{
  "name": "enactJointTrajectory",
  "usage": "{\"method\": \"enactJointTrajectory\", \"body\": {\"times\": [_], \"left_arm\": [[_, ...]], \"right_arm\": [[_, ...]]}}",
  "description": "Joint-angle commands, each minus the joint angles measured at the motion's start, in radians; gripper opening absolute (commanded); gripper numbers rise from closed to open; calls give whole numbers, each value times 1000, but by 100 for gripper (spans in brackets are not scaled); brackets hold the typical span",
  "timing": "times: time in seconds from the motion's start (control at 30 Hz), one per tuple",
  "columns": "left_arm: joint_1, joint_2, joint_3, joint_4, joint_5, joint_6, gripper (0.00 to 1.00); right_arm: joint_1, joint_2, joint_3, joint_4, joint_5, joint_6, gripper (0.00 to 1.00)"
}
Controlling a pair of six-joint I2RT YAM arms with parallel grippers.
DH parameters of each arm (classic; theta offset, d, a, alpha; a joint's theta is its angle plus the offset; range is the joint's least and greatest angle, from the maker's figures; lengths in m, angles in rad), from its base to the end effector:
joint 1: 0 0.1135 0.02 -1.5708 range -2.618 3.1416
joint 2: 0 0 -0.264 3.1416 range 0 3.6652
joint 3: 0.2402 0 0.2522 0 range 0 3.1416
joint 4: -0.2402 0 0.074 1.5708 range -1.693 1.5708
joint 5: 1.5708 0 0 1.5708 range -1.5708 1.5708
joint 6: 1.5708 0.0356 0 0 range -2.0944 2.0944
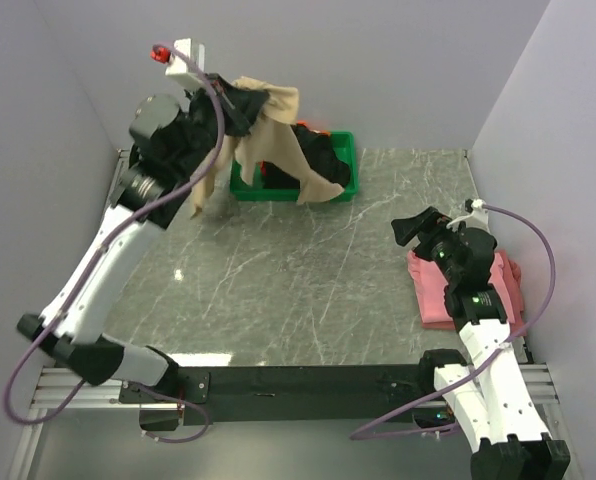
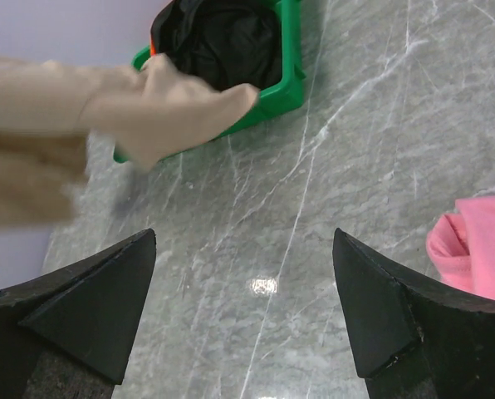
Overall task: Fold and stack the t-shirts
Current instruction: Move the tshirt to the center of the board
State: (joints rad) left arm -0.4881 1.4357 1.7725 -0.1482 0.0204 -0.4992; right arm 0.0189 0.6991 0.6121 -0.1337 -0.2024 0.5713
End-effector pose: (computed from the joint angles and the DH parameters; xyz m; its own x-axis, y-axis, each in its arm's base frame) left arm 0.2677 -0.1430 0.5332 -0.0875 -0.4954 -0.8642 0.5065 0.7249 -0.4669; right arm 0.1732 0.0104 0.2980 -0.3002 0.5241 -0.7970 -0.0622 0.8230 0.5646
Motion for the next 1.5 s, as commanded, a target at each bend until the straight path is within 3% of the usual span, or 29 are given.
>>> {"method": "enactJointTrajectory", "body": {"times": [0.0,0.2,0.37,0.43,0.57,0.67,0.7,0.73,0.77,0.83,0.87,0.9,0.93,1.03,1.13,1.37,1.47], "left_arm": [[-104,-130,-28,12,44,21,1],[-217,-227,5,19,211,-48,1],[-250,-195,22,52,294,-133,1],[-250,-178,27,29,250,-168,1],[-248,-175,-59,-57,31,-183,1],[-205,-279,-315,-66,-152,-249,1],[-184,-305,-461,-86,-205,-284,0],[-129,-334,-541,-103,-299,-359,4],[-104,-387,-620,-153,-368,-402,30],[18,-423,-827,-227,-428,-525,58],[61,-438,-881,-326,-441,-557,89],[133,-442,-962,-373,-454,-609,99],[160,-446,-1002,-486,-499,-642,99],[198,-484,-1045,-545,-539,-673,99],[198,-567,-1087,-541,-481,-650,99],[195,-649,-1240,-334,-23,-510,99],[169,-623,-1278,-280,41,-503,99]], "right_arm": [[-4,-39,12,-17,-14,-10,93],[-5,-99,15,-64,-16,-16,93],[-4,-136,31,-130,47,-30,93],[-4,-147,38,-165,92,-33,93],[-5,-154,40,-181,97,-36,93],[-5,-144,26,-185,72,-30,93],[-5,-121,28,-198,74,-16,93],[-4,-104,29,-230,72,-8,93],[6,-69,35,-245,55,-14,93],[44,-33,46,-280,75,-33,93],[91,0,54,-291,107,-36,93],[204,22,60,-303,203,-19,93],[331,71,80,-337,304,-2,93],[444,151,107,-382,337,53,93],[559,218,110,-443,342,113,92],[846,269,71,-578,319,280,92],[906,278,8,-535,229,326,92]]}}
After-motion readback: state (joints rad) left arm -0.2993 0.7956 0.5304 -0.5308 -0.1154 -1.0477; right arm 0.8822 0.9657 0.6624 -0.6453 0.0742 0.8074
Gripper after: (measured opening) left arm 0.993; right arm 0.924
